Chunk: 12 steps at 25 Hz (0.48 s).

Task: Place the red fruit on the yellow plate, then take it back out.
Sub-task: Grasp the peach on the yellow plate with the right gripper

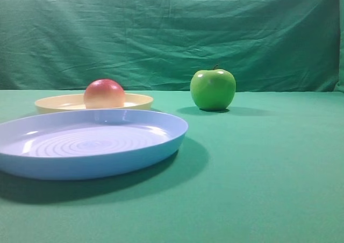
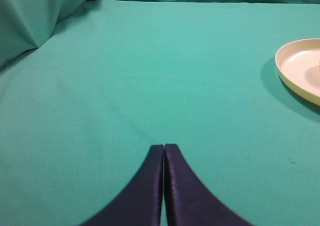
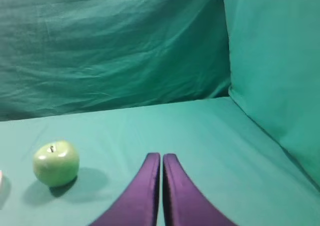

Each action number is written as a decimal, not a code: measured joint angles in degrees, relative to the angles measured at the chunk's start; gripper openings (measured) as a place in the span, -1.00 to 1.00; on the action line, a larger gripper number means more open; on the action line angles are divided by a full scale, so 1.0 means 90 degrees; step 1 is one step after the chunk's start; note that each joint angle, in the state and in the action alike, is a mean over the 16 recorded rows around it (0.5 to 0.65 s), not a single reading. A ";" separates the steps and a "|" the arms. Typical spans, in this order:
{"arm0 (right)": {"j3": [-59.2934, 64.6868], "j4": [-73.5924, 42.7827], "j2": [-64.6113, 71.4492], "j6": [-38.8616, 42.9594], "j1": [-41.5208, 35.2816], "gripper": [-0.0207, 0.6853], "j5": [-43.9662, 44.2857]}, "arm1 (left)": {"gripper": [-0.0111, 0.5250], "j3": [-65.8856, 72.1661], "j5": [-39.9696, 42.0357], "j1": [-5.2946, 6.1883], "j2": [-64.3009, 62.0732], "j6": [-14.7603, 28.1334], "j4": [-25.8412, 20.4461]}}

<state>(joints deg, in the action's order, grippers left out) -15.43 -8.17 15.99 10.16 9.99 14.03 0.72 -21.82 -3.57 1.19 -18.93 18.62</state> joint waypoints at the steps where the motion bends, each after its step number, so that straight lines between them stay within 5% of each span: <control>1: -0.0234 -0.0002 0.0220 -0.0026 0.0133 -0.94 0.0163 | -0.96 0.0000 0.0000 0.0000 0.0000 0.0000 0.0000; 12: -0.2877 0.0098 0.2959 -0.0578 0.1781 -0.94 0.2580 | -0.96 0.0000 0.0000 0.0000 0.0000 0.0000 0.0000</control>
<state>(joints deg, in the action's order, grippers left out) -41.33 -7.29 42.62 4.96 26.02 37.25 0.72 -21.82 -3.57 1.19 -18.93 18.62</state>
